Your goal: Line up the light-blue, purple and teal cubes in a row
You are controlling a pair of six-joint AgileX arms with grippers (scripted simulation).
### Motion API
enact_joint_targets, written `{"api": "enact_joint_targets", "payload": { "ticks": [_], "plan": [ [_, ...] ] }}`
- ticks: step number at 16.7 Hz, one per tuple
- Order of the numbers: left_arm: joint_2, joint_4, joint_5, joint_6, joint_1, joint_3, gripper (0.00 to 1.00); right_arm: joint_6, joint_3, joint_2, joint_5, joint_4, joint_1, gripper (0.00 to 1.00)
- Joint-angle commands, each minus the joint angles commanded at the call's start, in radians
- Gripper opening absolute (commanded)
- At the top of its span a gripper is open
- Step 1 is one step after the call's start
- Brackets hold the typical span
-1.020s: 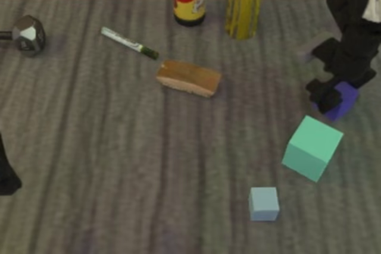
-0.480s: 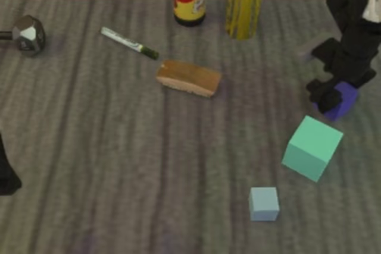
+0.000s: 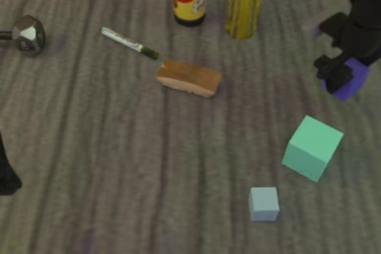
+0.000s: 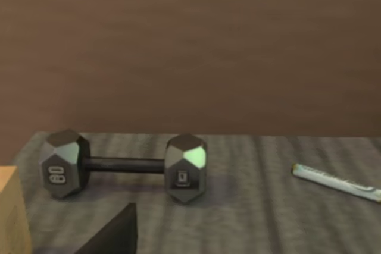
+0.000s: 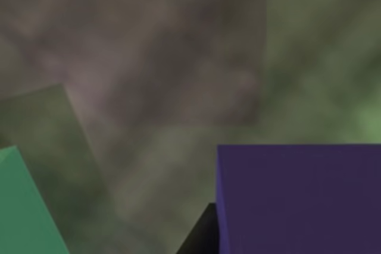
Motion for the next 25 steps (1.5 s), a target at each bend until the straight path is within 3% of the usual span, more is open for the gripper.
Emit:
{"api": "enact_joint_targets", "payload": {
  "ticks": [6, 10, 14, 21, 25],
  "plan": [
    [0.000, 0.000, 0.000, 0.000, 0.000, 0.000, 1.00, 0.003, 0.014, -0.008, 0.000, -0.017, -0.003, 0.00],
    [0.000, 0.000, 0.000, 0.000, 0.000, 0.000, 1.00, 0.108, -0.016, -0.030, 0.002, -0.009, 0.061, 0.00],
    [0.000, 0.000, 0.000, 0.000, 0.000, 0.000, 1.00, 0.365, -0.099, -0.088, 0.005, 0.010, 0.195, 0.00],
    [0.000, 0.000, 0.000, 0.000, 0.000, 0.000, 1.00, 1.018, -0.321, -0.234, 0.008, 0.055, 0.503, 0.00],
    [0.000, 0.000, 0.000, 0.000, 0.000, 0.000, 1.00, 1.290, -0.427, -0.320, 0.012, 0.089, 0.647, 0.00]
  ]
}}
